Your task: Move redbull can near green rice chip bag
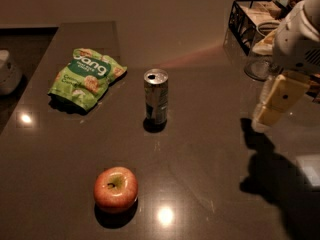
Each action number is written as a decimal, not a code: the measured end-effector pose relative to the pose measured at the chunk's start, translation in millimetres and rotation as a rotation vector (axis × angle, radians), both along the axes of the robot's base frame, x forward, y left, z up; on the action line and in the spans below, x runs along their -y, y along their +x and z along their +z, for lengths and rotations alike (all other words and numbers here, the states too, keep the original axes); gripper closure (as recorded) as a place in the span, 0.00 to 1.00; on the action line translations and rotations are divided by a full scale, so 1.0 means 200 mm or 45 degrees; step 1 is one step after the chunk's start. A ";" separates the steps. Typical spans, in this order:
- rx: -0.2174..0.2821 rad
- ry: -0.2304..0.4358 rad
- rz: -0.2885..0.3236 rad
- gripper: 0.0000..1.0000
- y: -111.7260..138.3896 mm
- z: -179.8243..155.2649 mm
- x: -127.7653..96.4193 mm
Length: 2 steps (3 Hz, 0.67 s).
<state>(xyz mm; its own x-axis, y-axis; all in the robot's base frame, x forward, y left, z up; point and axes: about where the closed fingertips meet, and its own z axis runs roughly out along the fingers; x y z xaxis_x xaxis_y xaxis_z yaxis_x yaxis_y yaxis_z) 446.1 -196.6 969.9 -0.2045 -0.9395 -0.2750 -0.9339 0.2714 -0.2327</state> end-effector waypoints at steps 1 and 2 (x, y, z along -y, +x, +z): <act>-0.016 0.147 0.041 0.00 0.07 -0.08 -0.16; -0.049 0.294 0.075 0.00 0.14 -0.13 -0.33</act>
Offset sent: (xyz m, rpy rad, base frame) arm 0.0429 0.1078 -0.0377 0.3851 0.0749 0.0894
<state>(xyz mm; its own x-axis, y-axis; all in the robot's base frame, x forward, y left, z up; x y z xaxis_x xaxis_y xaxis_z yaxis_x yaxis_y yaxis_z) 473.3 -129.7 943.4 -0.1656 -0.8631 -0.4771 -0.9568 0.2579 -0.1344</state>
